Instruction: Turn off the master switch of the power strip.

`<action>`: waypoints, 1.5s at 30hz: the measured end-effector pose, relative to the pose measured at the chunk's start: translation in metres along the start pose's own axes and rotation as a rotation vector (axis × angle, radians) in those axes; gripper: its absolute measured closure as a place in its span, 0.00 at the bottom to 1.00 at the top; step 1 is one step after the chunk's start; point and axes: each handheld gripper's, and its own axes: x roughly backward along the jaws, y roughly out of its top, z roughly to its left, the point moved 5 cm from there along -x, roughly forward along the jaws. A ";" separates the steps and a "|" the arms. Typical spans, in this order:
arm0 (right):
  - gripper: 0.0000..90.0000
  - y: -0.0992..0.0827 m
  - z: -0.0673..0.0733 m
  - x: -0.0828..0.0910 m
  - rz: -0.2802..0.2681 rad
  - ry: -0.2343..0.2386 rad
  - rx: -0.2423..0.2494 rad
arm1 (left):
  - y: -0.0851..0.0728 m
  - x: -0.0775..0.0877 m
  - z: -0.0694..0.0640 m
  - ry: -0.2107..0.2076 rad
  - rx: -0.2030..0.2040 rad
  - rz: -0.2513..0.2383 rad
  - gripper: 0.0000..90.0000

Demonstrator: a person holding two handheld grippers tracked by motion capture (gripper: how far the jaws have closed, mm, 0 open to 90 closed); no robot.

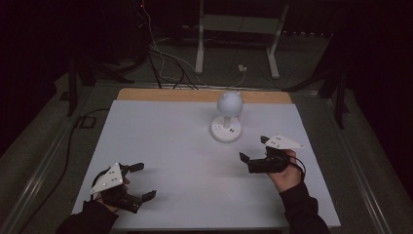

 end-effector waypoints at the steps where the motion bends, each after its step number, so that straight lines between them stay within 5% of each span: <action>1: 0.00 0.000 -0.001 -0.002 0.003 -0.002 0.002 | 0.000 0.000 0.000 0.000 0.002 -0.004 0.00; 45: 0.01 0.000 -0.035 -0.072 0.067 -0.042 -0.008 | 0.000 0.001 0.001 0.000 0.007 -0.005 0.00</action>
